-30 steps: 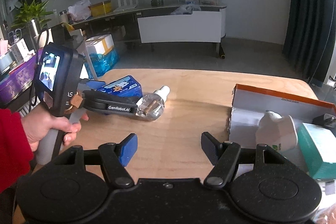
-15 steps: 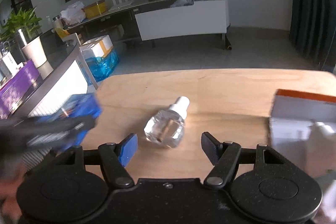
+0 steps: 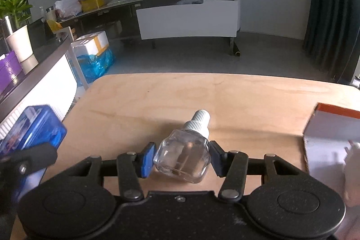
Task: Organize rigid objects
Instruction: 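Lift the tissue box with the left gripper while the right gripper grasps the clear diffuser bottle, then carry the tissue box and diffuser bottle over the tray with both grippers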
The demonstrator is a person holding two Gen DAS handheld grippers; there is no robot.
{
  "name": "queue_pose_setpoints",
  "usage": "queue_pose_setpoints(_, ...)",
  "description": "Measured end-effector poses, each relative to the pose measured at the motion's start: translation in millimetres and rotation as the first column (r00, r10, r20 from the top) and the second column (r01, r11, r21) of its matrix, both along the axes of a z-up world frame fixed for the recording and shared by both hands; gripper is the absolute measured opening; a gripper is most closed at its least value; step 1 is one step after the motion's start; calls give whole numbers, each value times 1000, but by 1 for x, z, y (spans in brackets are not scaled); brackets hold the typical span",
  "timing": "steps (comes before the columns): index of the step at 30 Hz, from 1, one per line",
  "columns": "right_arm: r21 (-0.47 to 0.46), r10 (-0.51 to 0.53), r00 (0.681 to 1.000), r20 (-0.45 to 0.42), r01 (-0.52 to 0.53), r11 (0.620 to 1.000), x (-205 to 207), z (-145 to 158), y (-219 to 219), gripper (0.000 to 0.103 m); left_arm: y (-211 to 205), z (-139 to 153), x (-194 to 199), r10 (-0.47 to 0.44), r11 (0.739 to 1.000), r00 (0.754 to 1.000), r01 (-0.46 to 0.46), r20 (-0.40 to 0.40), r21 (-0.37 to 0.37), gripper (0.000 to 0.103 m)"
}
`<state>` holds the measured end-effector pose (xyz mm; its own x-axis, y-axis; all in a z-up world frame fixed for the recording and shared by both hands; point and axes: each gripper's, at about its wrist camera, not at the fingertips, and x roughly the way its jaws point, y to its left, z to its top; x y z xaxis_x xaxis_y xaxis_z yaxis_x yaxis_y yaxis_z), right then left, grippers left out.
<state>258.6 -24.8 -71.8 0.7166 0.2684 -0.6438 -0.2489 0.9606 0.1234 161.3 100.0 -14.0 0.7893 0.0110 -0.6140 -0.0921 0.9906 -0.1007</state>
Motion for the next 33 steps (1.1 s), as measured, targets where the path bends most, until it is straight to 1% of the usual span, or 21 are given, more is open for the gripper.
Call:
queue_pose_setpoints(1,4,4,1000,9,-4,1000,-4,3,-2,62,0,1,-1,-3,1000,1000,3,3,-6,63)
queue_pose_setpoints(6,32,35,998,58,-37,999,-38,29,-22,62,-9,8,-10,-16,1000,1000,16,23,7,63)
queue_pose_setpoints(8,25,47,995,86,-49,998,-55,41,-29,62,-14,12,-18,-21,1000,999,21,25,1,63)
queue_pose_setpoints(10,17,62,992,113,-64,998,-72,52,-36,62,-19,15,-27,-22,1000,999,22,25,-14,62)
queue_pose_setpoints(14,27,66,989,132,-70,997,-106,69,-54,62,-32,24,-49,-29,999,999,30,36,-32,63)
queue_pose_setpoints(16,17,70,987,142,-73,997,-121,74,-60,62,-40,30,-59,-36,999,998,38,49,-31,63)
queue_pose_setpoints(20,45,48,988,147,-55,997,-152,84,-82,62,-57,39,-80,-54,998,996,56,67,-33,62)
queue_pose_setpoints(25,43,20,986,165,-28,999,-185,90,-112,62,-79,42,-98,-89,995,994,92,66,-35,63)
queue_pose_setpoints(33,50,-67,979,193,58,997,-223,95,-164,62,-118,45,-109,-181,982,980,185,76,-38,63)
